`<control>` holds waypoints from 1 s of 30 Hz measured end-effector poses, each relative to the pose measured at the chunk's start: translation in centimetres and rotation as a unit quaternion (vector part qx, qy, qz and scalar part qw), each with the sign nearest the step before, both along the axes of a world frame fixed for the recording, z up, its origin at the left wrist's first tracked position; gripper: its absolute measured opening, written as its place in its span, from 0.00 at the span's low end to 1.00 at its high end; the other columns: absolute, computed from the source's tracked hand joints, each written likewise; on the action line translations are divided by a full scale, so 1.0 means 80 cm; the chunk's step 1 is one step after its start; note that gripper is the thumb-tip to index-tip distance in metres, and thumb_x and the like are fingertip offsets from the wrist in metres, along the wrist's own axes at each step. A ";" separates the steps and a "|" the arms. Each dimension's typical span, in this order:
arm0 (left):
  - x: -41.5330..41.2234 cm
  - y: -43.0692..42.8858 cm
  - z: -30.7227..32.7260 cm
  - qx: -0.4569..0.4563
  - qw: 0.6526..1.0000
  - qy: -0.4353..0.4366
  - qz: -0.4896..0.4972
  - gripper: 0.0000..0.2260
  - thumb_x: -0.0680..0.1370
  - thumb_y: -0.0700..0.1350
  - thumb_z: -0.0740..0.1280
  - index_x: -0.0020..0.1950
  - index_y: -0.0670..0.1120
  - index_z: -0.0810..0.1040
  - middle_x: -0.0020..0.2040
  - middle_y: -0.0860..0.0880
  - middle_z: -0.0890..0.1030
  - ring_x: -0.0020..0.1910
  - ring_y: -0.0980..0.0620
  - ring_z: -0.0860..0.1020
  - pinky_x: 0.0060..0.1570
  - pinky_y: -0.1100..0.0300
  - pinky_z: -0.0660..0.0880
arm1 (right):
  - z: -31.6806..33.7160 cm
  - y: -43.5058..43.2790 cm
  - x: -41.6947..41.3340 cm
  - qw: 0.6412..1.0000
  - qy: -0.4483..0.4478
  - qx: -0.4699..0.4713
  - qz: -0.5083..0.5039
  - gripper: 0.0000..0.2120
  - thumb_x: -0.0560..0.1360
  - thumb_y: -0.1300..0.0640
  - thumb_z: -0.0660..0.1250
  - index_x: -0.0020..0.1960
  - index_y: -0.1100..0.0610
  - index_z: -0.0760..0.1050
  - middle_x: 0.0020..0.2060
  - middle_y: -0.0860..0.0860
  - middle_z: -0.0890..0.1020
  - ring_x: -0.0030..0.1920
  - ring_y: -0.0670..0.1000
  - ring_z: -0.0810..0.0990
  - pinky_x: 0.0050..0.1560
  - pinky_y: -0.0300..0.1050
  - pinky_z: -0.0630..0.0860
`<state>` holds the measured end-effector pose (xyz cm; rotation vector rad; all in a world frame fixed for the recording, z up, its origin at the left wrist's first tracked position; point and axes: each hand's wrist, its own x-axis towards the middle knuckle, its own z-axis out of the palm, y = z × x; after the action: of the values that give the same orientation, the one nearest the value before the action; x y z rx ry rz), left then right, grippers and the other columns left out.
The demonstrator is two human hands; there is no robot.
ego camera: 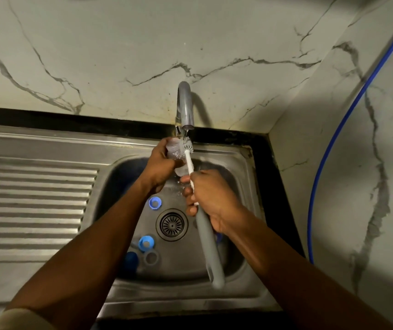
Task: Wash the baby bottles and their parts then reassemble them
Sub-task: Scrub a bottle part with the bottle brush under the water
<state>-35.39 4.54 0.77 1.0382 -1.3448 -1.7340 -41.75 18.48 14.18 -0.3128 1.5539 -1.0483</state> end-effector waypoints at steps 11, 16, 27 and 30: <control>0.010 -0.004 0.008 0.265 0.936 0.230 0.023 0.17 0.84 0.47 0.59 0.67 0.37 0.74 0.55 0.40 0.83 0.51 0.44 0.83 0.54 0.46 0.80 | -0.029 0.015 -0.021 0.982 0.164 -0.009 0.090 0.12 0.84 0.58 0.55 0.54 0.61 0.76 0.31 0.51 0.72 0.24 0.45 0.68 0.22 0.38 0.66; -0.033 0.028 0.025 0.292 0.938 0.180 0.045 0.19 0.82 0.55 0.58 0.62 0.41 0.74 0.44 0.44 0.77 0.40 0.50 0.77 0.38 0.58 0.78 | -0.050 0.000 -0.026 0.947 0.311 -0.027 0.080 0.13 0.84 0.56 0.55 0.52 0.59 0.77 0.31 0.51 0.75 0.25 0.48 0.73 0.24 0.41 0.71; -0.033 0.013 0.044 0.343 0.904 0.248 0.055 0.14 0.82 0.52 0.66 0.44 0.45 0.85 0.40 0.48 0.81 0.38 0.51 0.79 0.49 0.54 0.75 | -0.038 -0.014 -0.026 0.966 0.255 -0.011 0.040 0.14 0.84 0.57 0.55 0.53 0.61 0.78 0.31 0.53 0.75 0.24 0.48 0.73 0.24 0.41 0.71; -0.025 0.002 0.048 0.366 0.898 0.233 0.068 0.18 0.83 0.56 0.61 0.47 0.43 0.80 0.36 0.46 0.81 0.33 0.50 0.80 0.42 0.54 0.78 | -0.036 -0.002 -0.013 0.957 0.267 -0.014 0.110 0.14 0.84 0.55 0.55 0.55 0.60 0.77 0.34 0.52 0.76 0.24 0.48 0.74 0.23 0.40 0.71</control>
<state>-37.40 4.73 4.63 0.9595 -0.2934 -2.2474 -42.78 18.31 11.31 -0.8241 1.9273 -0.8486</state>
